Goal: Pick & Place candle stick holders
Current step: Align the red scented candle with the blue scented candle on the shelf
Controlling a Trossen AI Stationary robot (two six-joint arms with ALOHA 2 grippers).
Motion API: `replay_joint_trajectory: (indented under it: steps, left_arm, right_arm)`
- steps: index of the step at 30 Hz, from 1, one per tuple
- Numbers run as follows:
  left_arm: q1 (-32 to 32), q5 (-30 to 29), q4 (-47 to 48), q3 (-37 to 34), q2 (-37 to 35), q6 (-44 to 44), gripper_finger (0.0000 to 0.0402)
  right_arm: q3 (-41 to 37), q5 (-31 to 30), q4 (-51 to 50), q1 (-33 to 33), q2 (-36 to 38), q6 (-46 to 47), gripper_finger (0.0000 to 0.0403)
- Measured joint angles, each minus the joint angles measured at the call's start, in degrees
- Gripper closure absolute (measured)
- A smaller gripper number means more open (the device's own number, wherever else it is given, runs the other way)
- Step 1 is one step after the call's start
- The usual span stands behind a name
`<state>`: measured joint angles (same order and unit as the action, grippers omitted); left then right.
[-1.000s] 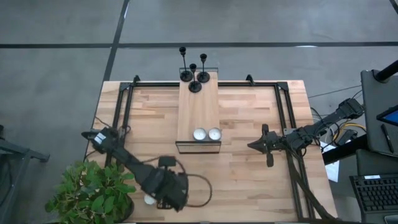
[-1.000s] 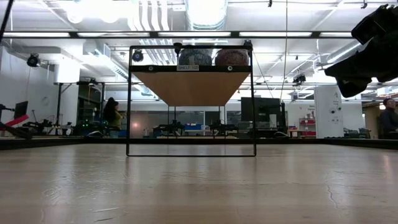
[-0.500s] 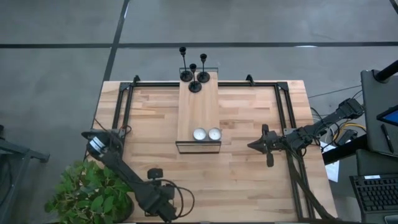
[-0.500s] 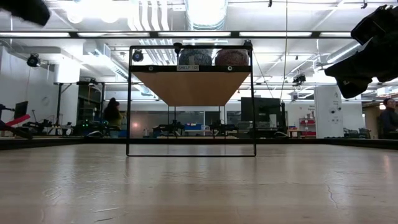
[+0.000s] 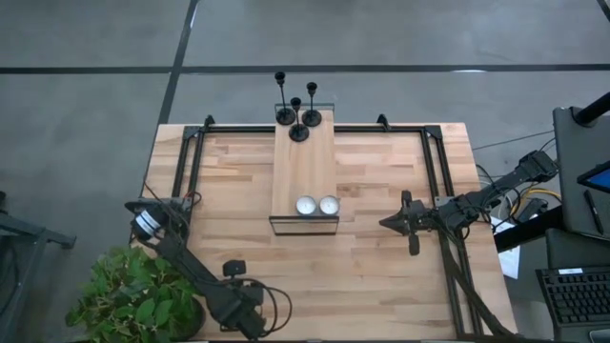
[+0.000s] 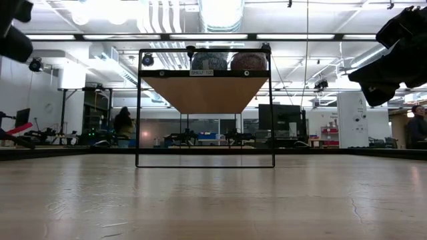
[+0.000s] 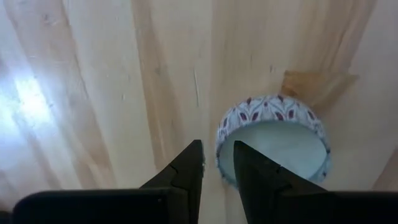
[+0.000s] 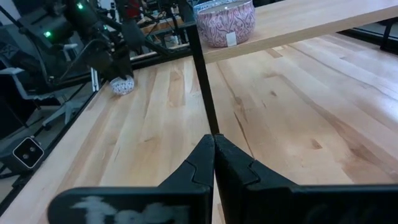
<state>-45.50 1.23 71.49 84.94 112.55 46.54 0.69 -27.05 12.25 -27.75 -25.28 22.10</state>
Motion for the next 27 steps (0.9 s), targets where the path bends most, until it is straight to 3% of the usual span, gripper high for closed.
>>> replay_joint_trajectory:
  steps: [15,23,27]
  left_arm:
    - [0.0,0.8,-3.0,-1.7,-0.1,-0.4,0.0317]
    - [0.3,0.8,-3.0,-1.7,-0.1,-0.4,0.0391]
    - [0.7,0.1,-3.2,-1.7,-0.1,-0.3,0.0398]
  right_arm:
    - [0.0,0.0,0.0,0.0,0.0,0.0,0.0394]
    - [-0.1,0.0,0.0,0.0,0.0,0.0,0.0394]
    - [-0.1,0.0,0.0,0.0,0.0,0.0,0.0394]
